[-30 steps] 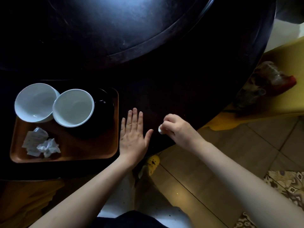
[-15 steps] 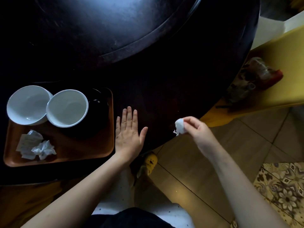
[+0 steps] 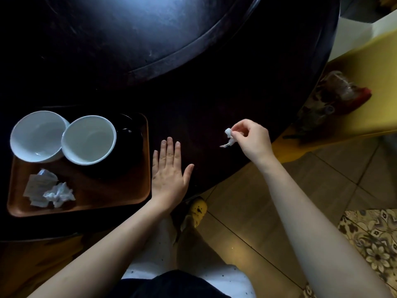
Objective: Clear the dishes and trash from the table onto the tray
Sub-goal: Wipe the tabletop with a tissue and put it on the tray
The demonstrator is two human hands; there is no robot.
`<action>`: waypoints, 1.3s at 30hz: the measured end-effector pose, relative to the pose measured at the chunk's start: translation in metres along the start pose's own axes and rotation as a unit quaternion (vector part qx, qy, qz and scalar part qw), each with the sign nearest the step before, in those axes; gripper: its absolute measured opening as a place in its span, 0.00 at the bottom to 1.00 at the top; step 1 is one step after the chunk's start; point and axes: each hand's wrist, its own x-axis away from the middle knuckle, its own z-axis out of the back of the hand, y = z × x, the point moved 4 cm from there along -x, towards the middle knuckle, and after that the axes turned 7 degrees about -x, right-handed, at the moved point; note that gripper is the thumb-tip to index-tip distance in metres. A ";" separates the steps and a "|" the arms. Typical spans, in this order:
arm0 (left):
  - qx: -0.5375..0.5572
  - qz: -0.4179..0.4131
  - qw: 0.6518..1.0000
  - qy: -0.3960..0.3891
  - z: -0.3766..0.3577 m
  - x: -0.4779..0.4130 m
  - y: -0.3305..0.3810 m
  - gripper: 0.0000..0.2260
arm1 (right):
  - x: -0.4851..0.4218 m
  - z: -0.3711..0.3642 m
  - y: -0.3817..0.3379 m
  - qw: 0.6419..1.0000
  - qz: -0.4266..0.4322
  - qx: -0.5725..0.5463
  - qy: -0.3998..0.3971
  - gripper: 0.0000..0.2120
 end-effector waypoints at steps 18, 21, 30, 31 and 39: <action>-0.023 -0.029 0.999 -0.010 -0.011 0.063 0.001 0.32 | 0.056 -0.031 0.005 0.968 0.215 0.130 0.026 0.07; -0.038 -0.039 0.999 -0.004 -0.016 0.069 -0.002 0.31 | 0.094 -0.042 0.002 0.959 0.251 0.131 -0.026 0.08; -0.042 -0.039 0.998 0.031 -0.022 0.068 -0.003 0.30 | 0.032 -0.045 -0.038 0.962 0.264 0.057 -0.035 0.06; -0.044 -0.037 0.998 0.030 -0.023 0.068 -0.003 0.30 | 0.011 -0.051 -0.046 0.965 0.256 0.053 -0.016 0.06; -0.043 -0.057 0.997 0.028 -0.022 0.067 -0.008 0.30 | 0.002 -0.088 -0.054 0.952 0.293 0.088 -0.023 0.06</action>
